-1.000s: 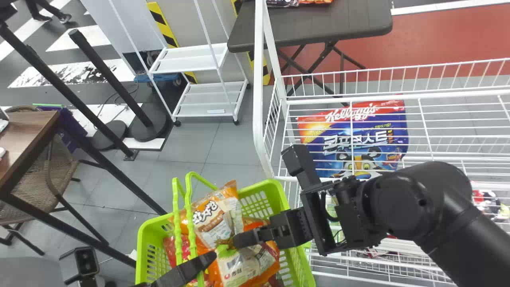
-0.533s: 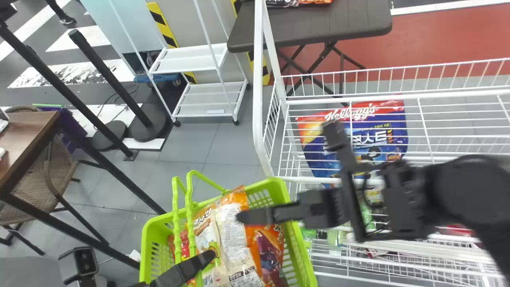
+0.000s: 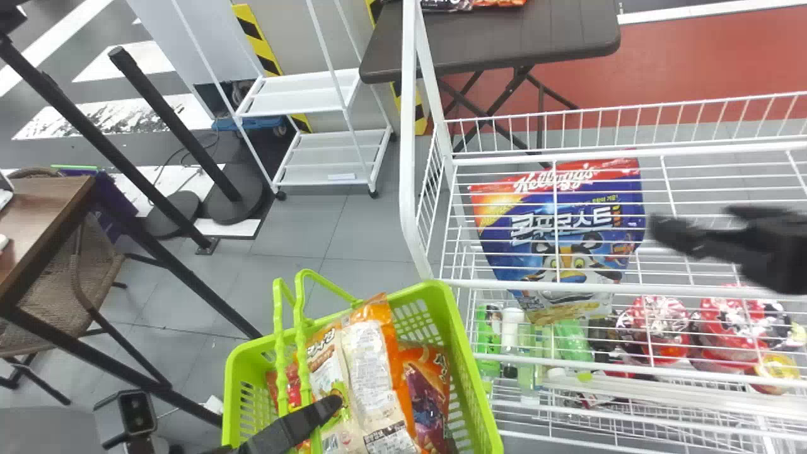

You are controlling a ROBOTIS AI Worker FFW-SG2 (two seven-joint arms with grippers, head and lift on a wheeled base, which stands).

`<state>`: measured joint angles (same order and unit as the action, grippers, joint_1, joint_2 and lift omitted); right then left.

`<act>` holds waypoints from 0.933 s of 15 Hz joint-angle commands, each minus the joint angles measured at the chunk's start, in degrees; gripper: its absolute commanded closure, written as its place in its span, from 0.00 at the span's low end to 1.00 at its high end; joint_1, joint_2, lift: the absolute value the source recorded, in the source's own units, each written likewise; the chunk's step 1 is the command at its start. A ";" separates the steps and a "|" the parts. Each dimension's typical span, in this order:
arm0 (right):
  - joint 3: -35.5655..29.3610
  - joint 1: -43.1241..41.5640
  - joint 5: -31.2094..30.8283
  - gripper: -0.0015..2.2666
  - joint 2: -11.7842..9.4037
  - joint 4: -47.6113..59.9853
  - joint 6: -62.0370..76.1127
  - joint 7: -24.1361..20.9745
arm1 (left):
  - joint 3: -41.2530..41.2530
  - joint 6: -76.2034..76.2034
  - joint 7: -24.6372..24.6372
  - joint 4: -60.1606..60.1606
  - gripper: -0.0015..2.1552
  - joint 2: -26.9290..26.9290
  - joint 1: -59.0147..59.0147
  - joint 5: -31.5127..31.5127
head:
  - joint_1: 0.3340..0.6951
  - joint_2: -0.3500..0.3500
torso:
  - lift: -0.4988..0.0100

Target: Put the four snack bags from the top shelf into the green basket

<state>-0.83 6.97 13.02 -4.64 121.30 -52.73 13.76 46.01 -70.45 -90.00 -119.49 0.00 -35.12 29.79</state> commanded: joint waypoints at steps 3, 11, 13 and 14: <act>-6.03 -6.00 -6.52 0.02 0.07 -14.60 20.24 -1.72 | 0.48 0.00 -0.57 0.14 1.00 -0.15 -0.39 0.00 | 1.00 0.66 | 0.98; -13.41 -15.67 -8.98 0.02 -0.02 -31.48 27.80 -3.83 | 0.83 0.17 -0.57 0.49 1.00 -0.15 -0.39 0.09 | 1.00 0.42 | 0.98; -13.76 -18.05 -9.86 0.02 -0.46 -34.99 27.80 -3.83 | 0.66 0.17 -0.57 0.66 1.00 -0.15 -0.21 0.09 | 1.00 0.37 | 0.98; -13.50 -19.63 -11.35 0.03 -0.46 -37.54 27.80 -3.83 | 0.48 0.17 -0.57 0.66 1.00 -0.15 -0.13 0.00 | 1.00 0.35 | 0.98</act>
<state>-14.42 -10.64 3.16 -4.98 86.89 -24.92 9.92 46.70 -70.27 -90.00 -118.90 0.00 -35.36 29.88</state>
